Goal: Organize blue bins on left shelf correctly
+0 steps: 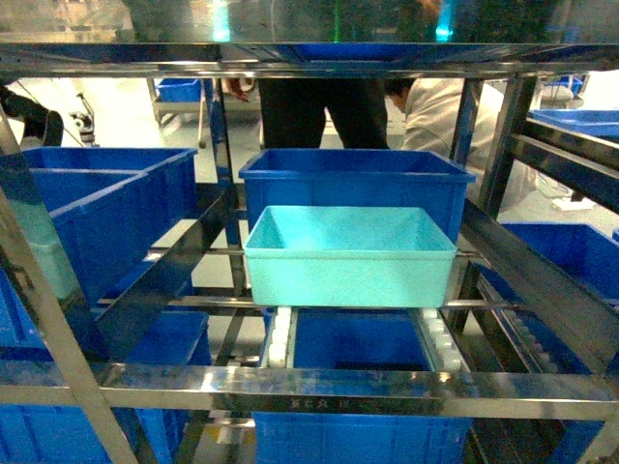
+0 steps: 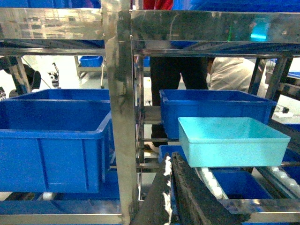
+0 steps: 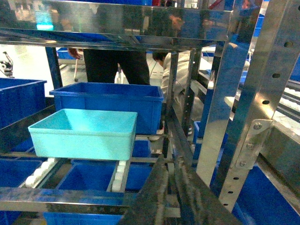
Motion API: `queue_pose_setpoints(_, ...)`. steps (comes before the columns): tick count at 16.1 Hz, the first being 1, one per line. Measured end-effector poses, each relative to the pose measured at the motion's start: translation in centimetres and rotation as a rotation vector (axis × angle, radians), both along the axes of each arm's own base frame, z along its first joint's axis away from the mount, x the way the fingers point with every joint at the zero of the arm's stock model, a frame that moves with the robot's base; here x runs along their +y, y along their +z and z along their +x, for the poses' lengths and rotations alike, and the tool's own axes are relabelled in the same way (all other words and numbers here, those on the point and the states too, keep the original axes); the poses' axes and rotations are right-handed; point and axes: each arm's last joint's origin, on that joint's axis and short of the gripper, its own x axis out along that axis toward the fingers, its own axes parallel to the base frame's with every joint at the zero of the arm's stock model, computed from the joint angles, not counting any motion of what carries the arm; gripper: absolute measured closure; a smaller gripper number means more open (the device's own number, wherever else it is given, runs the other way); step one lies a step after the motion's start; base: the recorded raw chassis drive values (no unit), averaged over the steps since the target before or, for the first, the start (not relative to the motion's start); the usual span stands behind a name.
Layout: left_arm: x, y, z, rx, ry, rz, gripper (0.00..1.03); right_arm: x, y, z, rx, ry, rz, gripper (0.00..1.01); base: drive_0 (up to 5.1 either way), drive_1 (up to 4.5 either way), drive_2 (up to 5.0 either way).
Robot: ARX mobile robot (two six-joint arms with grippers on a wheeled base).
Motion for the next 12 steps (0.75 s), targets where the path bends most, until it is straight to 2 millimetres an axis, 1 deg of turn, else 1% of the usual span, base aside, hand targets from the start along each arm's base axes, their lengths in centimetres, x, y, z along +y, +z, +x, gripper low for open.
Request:
queue_pose_setpoints(1, 0.00, 0.00, 0.00, 0.000, 0.000, 0.000, 0.87, 0.00, 0.00, 0.00, 0.000, 0.000, 0.000, 0.77, 0.0, 0.00, 0.0)
queue_pose_setpoints(3, 0.00, 0.00, 0.00, 0.000, 0.000, 0.000, 0.67, 0.00, 0.00, 0.00, 0.000, 0.000, 0.000, 0.57, 0.0, 0.00, 0.0)
queue_pose_setpoints(5, 0.00, 0.00, 0.00, 0.000, 0.000, 0.000, 0.42, 0.00, 0.00, 0.00, 0.000, 0.000, 0.000, 0.31, 0.0, 0.00, 0.0)
queue_pose_setpoints(7, 0.00, 0.00, 0.00, 0.000, 0.000, 0.000, 0.15, 0.00, 0.00, 0.00, 0.000, 0.000, 0.000, 0.04, 0.0, 0.00, 0.0)
queue_pose_setpoints(8, 0.00, 0.00, 0.00, 0.000, 0.000, 0.001, 0.03, 0.00, 0.00, 0.00, 0.000, 0.000, 0.000, 0.04, 0.0, 0.00, 0.0)
queue_pose_setpoints(9, 0.00, 0.00, 0.00, 0.000, 0.000, 0.001, 0.05, 0.00, 0.00, 0.00, 0.000, 0.000, 0.000, 0.03, 0.0, 0.00, 0.0)
queue_pose_setpoints(12, 0.00, 0.00, 0.00, 0.000, 0.000, 0.001, 0.05, 0.00, 0.00, 0.00, 0.000, 0.000, 0.000, 0.03, 0.0, 0.00, 0.0)
